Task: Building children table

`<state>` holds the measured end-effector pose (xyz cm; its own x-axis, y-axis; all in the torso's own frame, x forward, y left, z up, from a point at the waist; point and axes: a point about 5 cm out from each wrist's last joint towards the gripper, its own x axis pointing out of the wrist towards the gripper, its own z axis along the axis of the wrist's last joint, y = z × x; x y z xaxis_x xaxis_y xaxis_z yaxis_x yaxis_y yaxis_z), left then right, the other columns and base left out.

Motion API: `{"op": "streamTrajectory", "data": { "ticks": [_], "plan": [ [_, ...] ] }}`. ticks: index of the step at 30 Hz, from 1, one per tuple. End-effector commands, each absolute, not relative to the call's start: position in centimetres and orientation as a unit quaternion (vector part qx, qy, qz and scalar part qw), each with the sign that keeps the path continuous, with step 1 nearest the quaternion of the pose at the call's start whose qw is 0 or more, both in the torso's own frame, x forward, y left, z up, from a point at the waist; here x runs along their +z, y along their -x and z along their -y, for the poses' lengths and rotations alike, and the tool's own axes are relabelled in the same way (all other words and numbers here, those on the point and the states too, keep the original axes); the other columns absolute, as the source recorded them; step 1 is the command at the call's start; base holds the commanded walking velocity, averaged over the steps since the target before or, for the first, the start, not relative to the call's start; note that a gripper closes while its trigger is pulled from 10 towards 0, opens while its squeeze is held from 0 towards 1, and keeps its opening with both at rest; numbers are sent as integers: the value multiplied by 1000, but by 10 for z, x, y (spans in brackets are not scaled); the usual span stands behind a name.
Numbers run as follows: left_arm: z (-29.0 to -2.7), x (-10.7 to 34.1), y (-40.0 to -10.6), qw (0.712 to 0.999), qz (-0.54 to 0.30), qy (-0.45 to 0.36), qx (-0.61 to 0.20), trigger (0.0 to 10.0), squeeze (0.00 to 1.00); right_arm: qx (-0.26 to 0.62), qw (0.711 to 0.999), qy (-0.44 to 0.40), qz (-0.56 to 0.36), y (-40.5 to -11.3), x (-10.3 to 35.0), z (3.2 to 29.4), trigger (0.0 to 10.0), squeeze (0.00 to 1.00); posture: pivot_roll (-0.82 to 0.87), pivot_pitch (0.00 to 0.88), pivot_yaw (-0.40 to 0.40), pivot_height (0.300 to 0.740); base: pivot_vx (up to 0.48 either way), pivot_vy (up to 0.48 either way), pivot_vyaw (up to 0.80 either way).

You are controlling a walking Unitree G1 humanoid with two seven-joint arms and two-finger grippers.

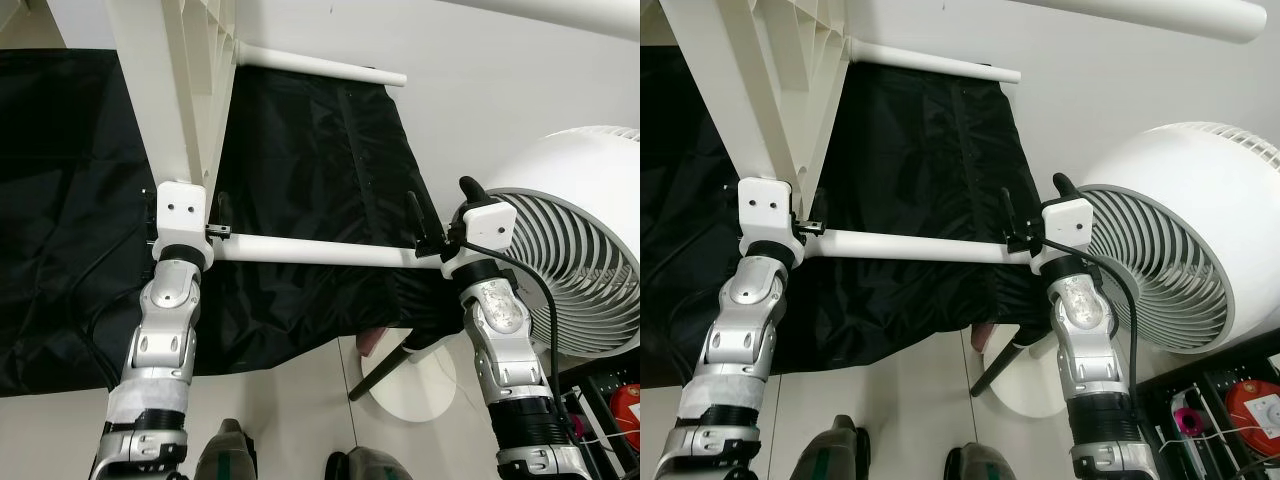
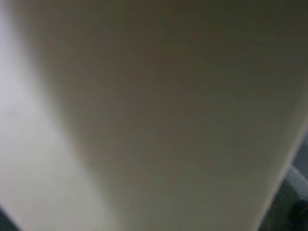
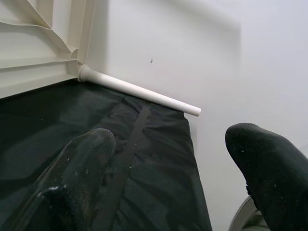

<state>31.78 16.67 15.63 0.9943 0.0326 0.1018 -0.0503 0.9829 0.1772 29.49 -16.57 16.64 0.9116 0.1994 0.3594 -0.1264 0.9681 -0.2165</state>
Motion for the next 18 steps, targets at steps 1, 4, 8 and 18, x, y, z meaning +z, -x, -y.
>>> {"op": "streamTrajectory", "data": {
  "ticks": [1, 4, 8, 18],
  "plan": [
    [-175, 155, -319, 987, 45, -85, 129, 10000, 0, 82, 974, 94, 190, -296, 166, 165, 10000, 0, 48, 71, -60, 740, 0, 0, 0],
    [-176, 159, -323, 984, 51, -84, 146, 10000, 0, 82, 974, 91, 190, -296, 166, 164, 10000, 0, 50, 69, -60, 740, 0, 0, 0],
    [-180, 165, -330, 982, 56, -67, 170, 10000, 0, 83, 974, 86, 190, -296, 166, 161, 10000, 0, 53, 69, -58, 740, 0, 0, 0],
    [-185, 175, -332, 976, 86, -42, 197, 10000, 0, 76, 975, 81, 190, -297, 166, 160, 10000, 0, 57, 76, -52, 740, 0, 0, 0]
  ]
}}
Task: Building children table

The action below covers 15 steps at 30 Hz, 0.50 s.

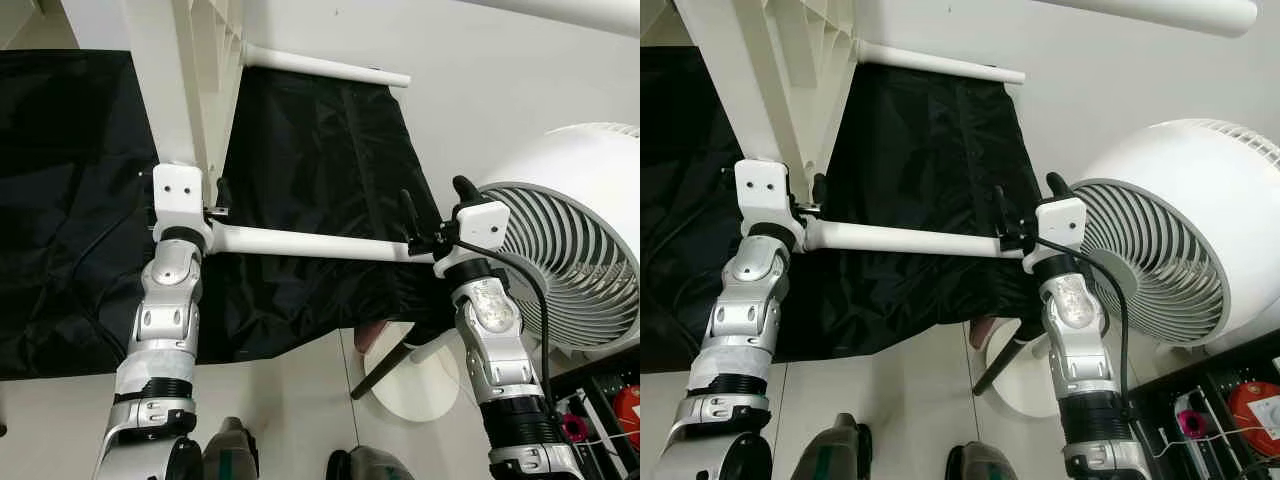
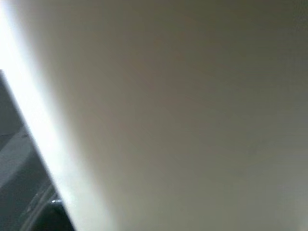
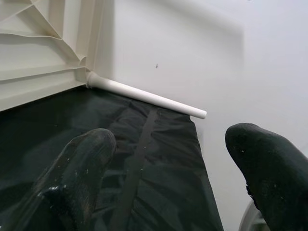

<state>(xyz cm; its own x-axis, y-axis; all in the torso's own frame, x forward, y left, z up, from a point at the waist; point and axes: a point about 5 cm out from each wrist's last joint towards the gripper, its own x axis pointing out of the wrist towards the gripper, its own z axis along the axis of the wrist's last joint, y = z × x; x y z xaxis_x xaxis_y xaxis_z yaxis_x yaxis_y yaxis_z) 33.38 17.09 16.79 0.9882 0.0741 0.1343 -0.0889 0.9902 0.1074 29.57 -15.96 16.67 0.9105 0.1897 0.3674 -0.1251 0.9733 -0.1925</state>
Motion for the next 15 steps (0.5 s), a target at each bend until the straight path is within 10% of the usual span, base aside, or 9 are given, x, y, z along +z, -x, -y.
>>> {"op": "streamTrajectory", "data": {
  "ticks": [1, 15],
  "plan": [
    [-185, 177, -331, 975, 101, -32, 194, 10000, 0, 74, 976, 80, 191, -297, 166, 160, 10000, 0, 57, 77, -51, 740, 0, 0, 0],
    [-175, 186, -331, 973, 158, -7, 166, 10000, 0, 71, 975, 76, 198, -303, 171, 158, 10000, 0, 50, 71, -63, 740, 0, 0, 0]
  ]
}}
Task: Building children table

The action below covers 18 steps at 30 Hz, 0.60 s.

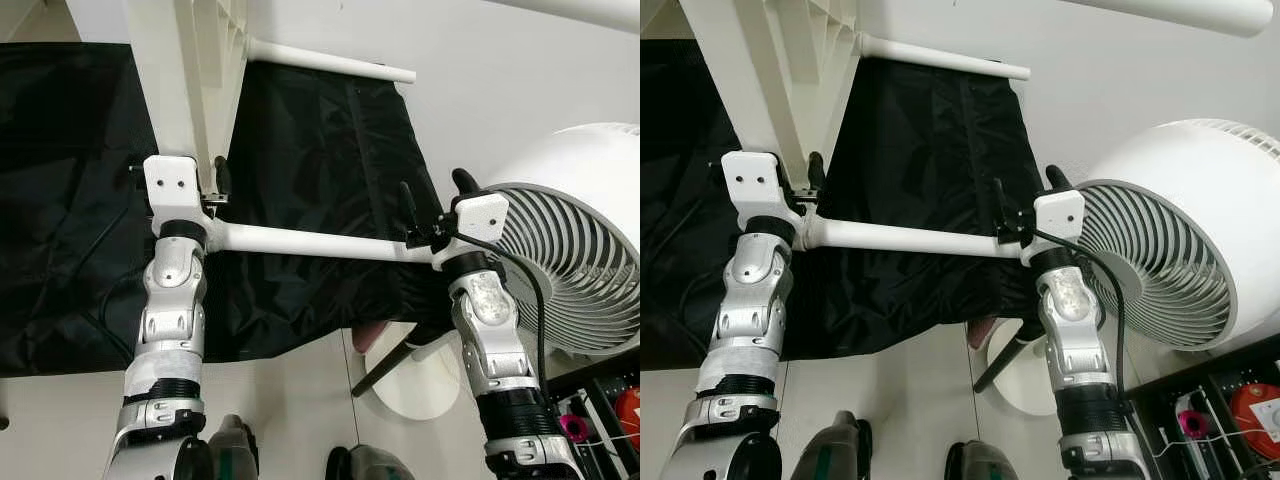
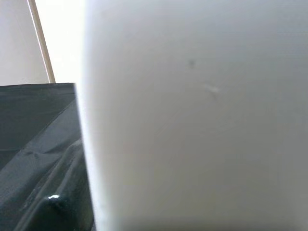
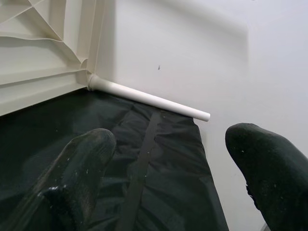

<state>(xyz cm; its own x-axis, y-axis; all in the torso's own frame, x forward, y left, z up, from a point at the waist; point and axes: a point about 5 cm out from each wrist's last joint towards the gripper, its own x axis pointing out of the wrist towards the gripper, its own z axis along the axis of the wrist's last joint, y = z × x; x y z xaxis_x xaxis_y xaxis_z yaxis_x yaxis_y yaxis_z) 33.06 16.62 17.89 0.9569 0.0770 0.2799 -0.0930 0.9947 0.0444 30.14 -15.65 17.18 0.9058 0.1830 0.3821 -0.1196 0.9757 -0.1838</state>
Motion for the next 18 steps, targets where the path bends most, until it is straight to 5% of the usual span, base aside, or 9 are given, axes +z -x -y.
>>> {"op": "streamTrajectory", "data": {
  "ticks": [1, 11, 12, 14, 15, 18],
  "plan": [
    [-175, 187, -332, 973, 161, -6, 164, 10000, 0, 72, 974, 76, 199, -303, 171, 158, 10000, 0, 49, 71, -63, 740, 0, 0, 0],
    [-174, 190, -334, 971, 177, -21, 161, 10000, 0, 70, 973, 78, 203, -305, 174, 159, 10000, 0, 41, 70, -66, 740, 0, 0, 0],
    [-175, 190, -334, 971, 178, -25, 160, 4431, 0, 70, 973, 77, 204, -305, 175, 159, 10000, 0, 40, 69, -65, 740, 0, 0, 0],
    [-175, 190, -334, 971, 179, -28, 159, 4431, 0, 70, 973, 77, 204, -305, 175, 159, 10000, 0, 40, 69, -65, 740, 0, 0, 0],
    [-176, 190, -335, 971, 179, -29, 159, 0, 0, 70, 973, 76, 205, -305, 175, 159, 10000, 0, 40, 69, -65, 740, 0, 0, 0],
    [-177, 191, -335, 970, 179, -33, 159, 0, 0, 69, 973, 76, 206, -305, 176, 158, 10000, 0, 41, 67, -63, 740, 0, 0, 0]
  ]
}}
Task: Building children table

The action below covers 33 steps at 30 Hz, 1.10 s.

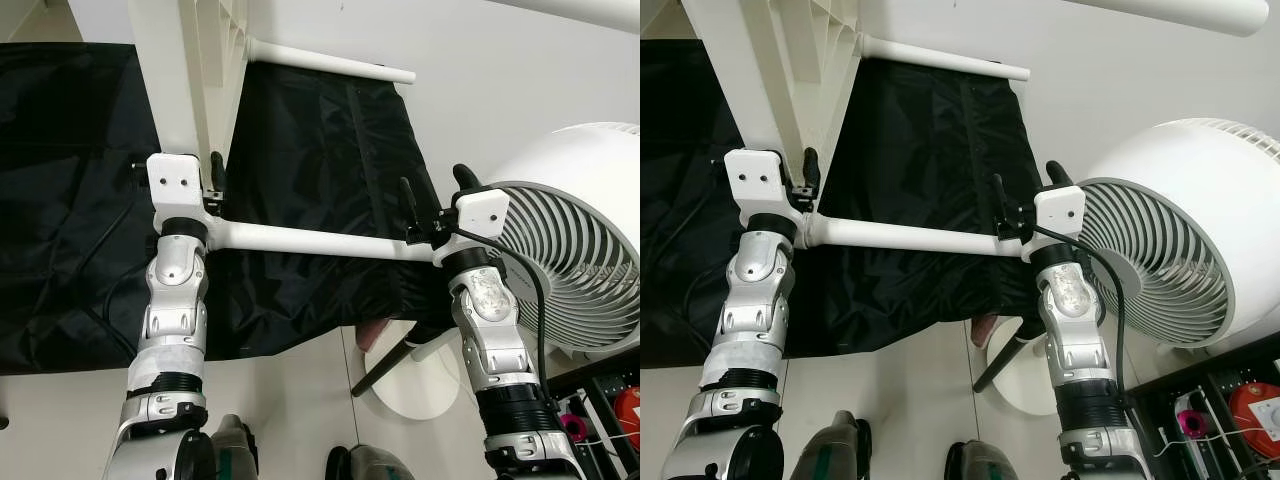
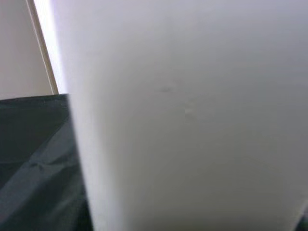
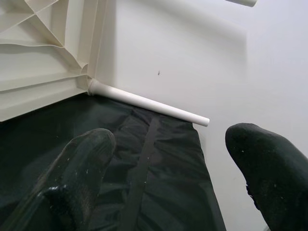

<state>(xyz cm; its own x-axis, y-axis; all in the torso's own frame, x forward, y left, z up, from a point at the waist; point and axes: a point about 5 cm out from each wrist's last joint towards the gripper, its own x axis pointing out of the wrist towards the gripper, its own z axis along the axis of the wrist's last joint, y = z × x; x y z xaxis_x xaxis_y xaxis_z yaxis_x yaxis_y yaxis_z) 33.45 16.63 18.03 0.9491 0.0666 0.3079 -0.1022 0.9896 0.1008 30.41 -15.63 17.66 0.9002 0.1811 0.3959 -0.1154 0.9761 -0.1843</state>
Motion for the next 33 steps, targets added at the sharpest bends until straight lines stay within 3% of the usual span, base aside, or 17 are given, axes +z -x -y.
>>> {"op": "streamTrajectory", "data": {
  "ticks": [1, 12, 13, 14, 15, 23, 33],
  "plan": [
    [-177, 191, -335, 970, 179, -32, 159, 0, 0, 69, 973, 75, 206, -305, 176, 158, 10000, 0, 41, 67, -63, 740, 0, 0, 0],
    [-174, 194, -337, 974, 184, -33, 130, 0, 0, 68, 973, 74, 206, -305, 175, 158, 10000, 0, 39, 70, -57, 740, 0, 0, 0],
    [-174, 193, -337, 975, 180, -34, 126, 2941, 0, 67, 974, 74, 206, -305, 175, 158, 10000, 0, 38, 69, -56, 740, 0, 0, 0],
    [-174, 193, -337, 975, 180, -34, 126, 2941, 0, 67, 974, 74, 206, -305, 175, 158, 10000, 0, 38, 69, -56, 740, 0, 0, 0],
    [-173, 192, -338, 976, 177, -37, 122, 10000, 0, 67, 974, 74, 205, -305, 175, 158, 10000, 0, 38, 70, -56, 740, 0, 0, 0],
    [-174, 192, -337, 976, 180, -35, 119, 10000, 0, 68, 974, 74, 204, -304, 174, 157, 10000, 0, 42, 70, -56, 740, 0, 0, 0],
    [-177, 192, -337, 974, 180, -24, 132, 10000, 0, 70, 973, 74, 205, -306, 174, 157, 10000, 0, 45, 68, -62, 740, 0, 425, 0]
  ]
}}
